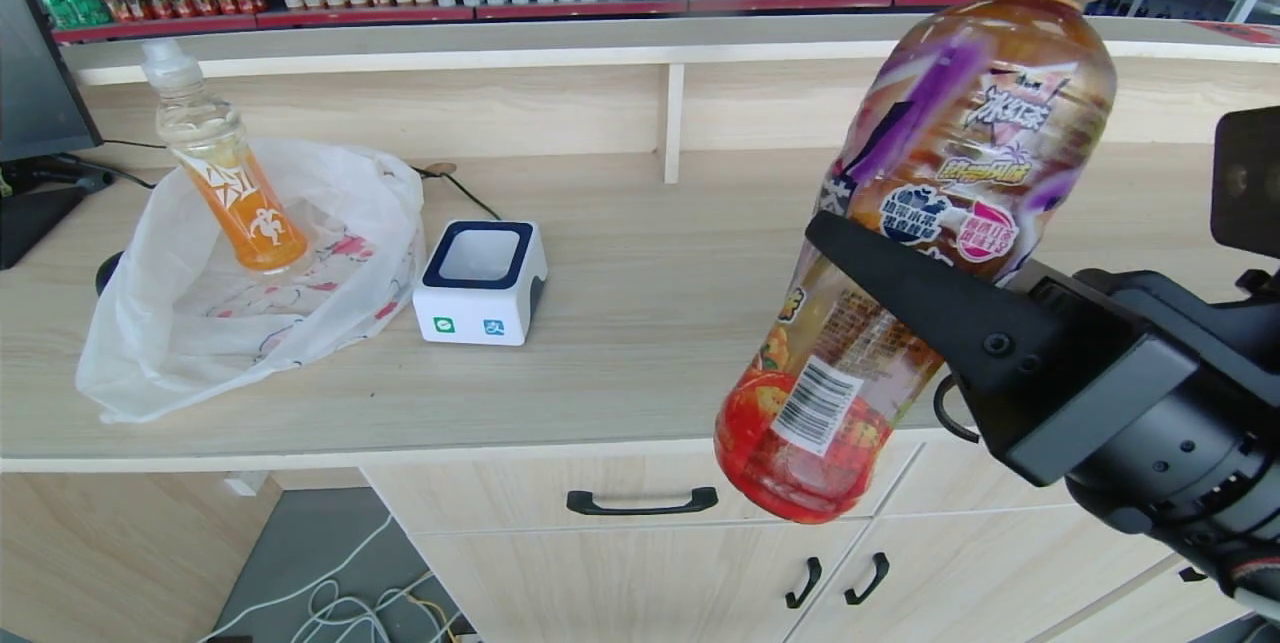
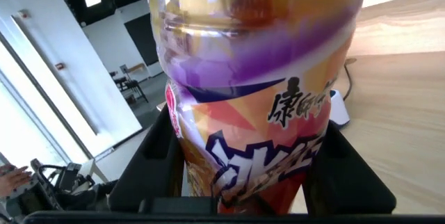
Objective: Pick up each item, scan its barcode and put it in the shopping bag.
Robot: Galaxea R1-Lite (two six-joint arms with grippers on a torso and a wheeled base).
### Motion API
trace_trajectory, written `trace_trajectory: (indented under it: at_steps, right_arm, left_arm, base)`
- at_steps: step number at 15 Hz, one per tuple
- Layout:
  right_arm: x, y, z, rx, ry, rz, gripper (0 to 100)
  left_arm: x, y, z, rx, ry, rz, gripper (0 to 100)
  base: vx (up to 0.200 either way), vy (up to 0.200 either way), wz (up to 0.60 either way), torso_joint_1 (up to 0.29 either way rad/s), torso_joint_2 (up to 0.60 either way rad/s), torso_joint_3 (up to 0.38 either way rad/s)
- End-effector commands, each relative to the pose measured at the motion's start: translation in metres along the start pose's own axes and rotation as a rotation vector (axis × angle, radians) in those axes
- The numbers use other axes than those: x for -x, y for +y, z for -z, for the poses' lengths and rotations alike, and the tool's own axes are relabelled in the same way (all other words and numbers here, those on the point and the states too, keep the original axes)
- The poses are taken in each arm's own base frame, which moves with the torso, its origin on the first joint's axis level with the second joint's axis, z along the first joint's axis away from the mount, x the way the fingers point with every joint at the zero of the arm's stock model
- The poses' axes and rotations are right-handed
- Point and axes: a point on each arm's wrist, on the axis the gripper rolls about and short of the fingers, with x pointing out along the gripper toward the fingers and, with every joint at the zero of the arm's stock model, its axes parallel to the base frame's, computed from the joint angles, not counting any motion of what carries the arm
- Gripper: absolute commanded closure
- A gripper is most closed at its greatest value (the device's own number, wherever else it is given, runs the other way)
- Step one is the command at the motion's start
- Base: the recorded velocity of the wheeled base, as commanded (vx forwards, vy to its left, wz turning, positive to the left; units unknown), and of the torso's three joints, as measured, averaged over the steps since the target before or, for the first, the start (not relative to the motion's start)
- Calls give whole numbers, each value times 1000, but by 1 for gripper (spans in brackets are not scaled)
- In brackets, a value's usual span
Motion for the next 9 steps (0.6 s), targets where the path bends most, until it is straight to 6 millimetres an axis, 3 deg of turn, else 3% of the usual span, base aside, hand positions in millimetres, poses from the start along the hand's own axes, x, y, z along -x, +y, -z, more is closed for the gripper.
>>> trace_trajectory:
  at_steps: [1, 4, 9]
  right_arm:
    - [7, -7, 6, 56, 30, 35, 100]
    - [11, -24, 15, 149, 66, 119, 100]
    - [18, -69, 8, 365, 36, 374, 100]
  left_arm:
    - [0, 0, 0, 0, -1, -1, 0]
    - [0, 0, 0, 0, 0, -1, 0]
    - [0, 0, 0, 0, -1, -1, 0]
  base:
    - [0, 0, 0, 0, 0, 0]
    - [0, 0, 0, 0, 0, 0]
    - [0, 0, 0, 0, 0, 0]
